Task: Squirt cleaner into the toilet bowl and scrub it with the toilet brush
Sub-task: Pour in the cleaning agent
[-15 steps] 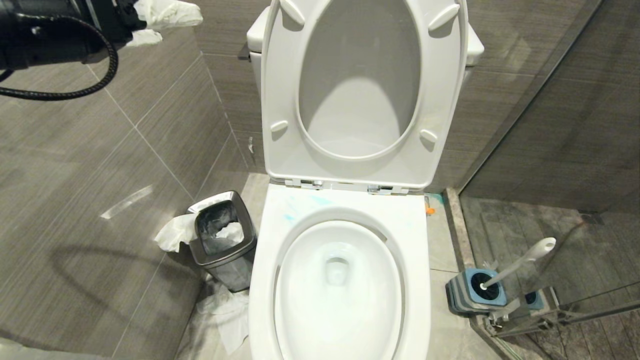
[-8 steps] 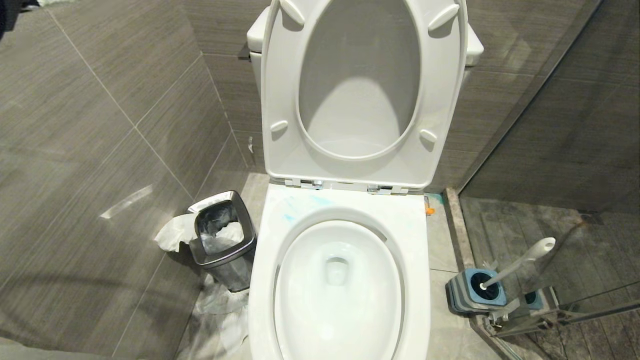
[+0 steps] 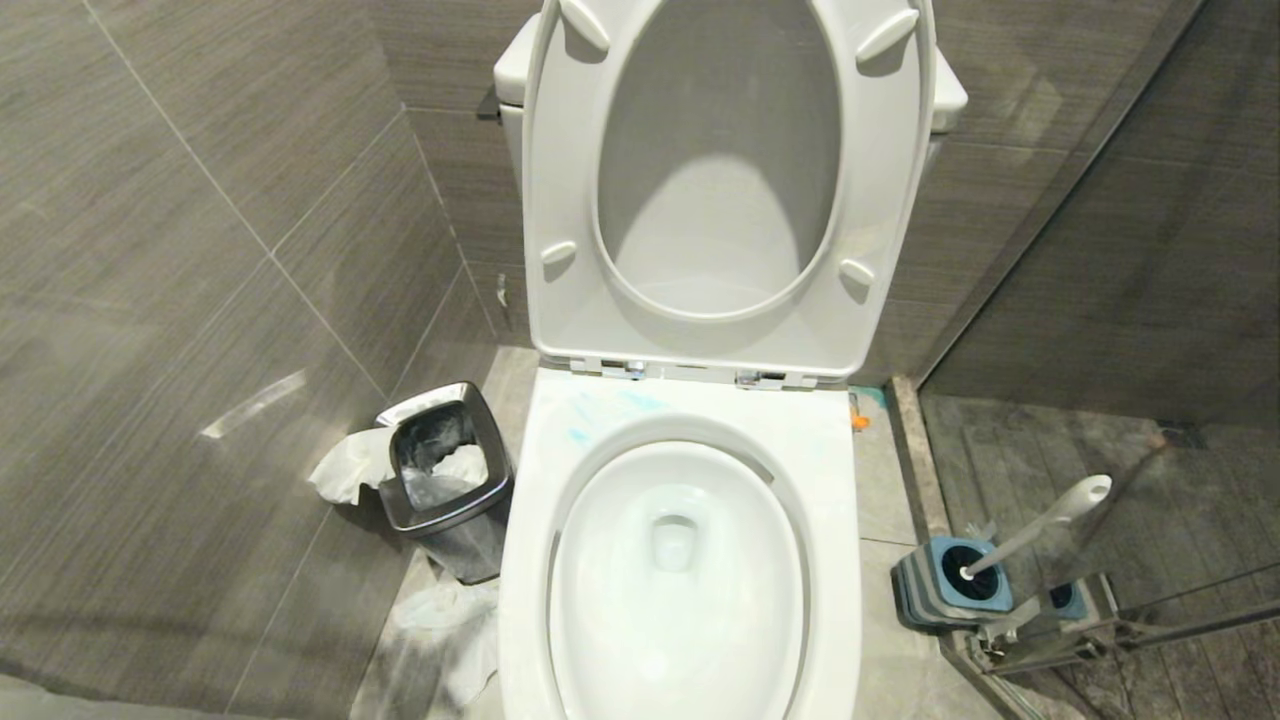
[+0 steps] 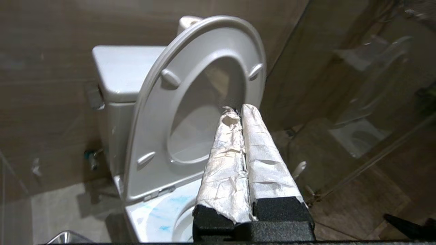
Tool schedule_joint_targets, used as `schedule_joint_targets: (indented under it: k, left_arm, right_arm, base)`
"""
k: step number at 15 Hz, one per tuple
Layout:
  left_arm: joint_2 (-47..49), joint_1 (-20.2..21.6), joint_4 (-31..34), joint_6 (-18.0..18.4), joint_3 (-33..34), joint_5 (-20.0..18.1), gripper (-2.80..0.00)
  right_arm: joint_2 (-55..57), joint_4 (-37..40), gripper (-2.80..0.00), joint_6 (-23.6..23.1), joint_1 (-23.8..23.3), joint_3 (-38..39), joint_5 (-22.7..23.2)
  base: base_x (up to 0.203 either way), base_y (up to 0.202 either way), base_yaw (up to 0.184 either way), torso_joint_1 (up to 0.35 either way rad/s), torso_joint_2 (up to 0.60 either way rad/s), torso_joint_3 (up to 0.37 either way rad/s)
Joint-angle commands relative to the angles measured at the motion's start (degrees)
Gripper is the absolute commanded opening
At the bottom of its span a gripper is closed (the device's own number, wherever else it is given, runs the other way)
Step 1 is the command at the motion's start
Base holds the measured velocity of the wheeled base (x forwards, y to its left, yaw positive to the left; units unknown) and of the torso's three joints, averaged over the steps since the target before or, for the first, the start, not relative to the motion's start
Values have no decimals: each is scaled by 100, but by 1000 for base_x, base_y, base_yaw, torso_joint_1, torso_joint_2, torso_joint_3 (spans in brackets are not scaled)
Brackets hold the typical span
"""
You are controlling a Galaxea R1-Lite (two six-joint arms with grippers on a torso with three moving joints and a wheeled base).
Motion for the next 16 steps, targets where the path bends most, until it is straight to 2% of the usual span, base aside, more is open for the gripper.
schedule_joint_targets:
  k: [1, 4, 7, 11, 16]
  left_arm:
    - [-601, -81, 21, -12, 14, -14, -280]
    - [-1202, -14, 34, 36, 198, 27, -280]
    - [-1989, 572, 195, 280, 709, 54, -280]
    - [-3028, 1335, 320, 330, 1604, 59, -280]
    - [-4016, 1798, 312, 452, 2418, 120, -280]
  right_arm:
    - [2, 1, -280, 0, 0, 1, -4]
    - [2, 1, -280, 0, 0, 1, 4]
    - [2, 1, -280, 0, 0, 1, 4]
    - [2, 1, -280, 0, 9, 1, -2]
    - [2, 1, -280, 0, 0, 1, 4]
  base:
    - [0, 0, 0, 0, 0, 0]
    - [0, 0, 0, 0, 0, 0]
    - [0, 0, 0, 0, 0, 0]
    - [0, 0, 0, 0, 0, 0]
    - [0, 0, 0, 0, 0, 0]
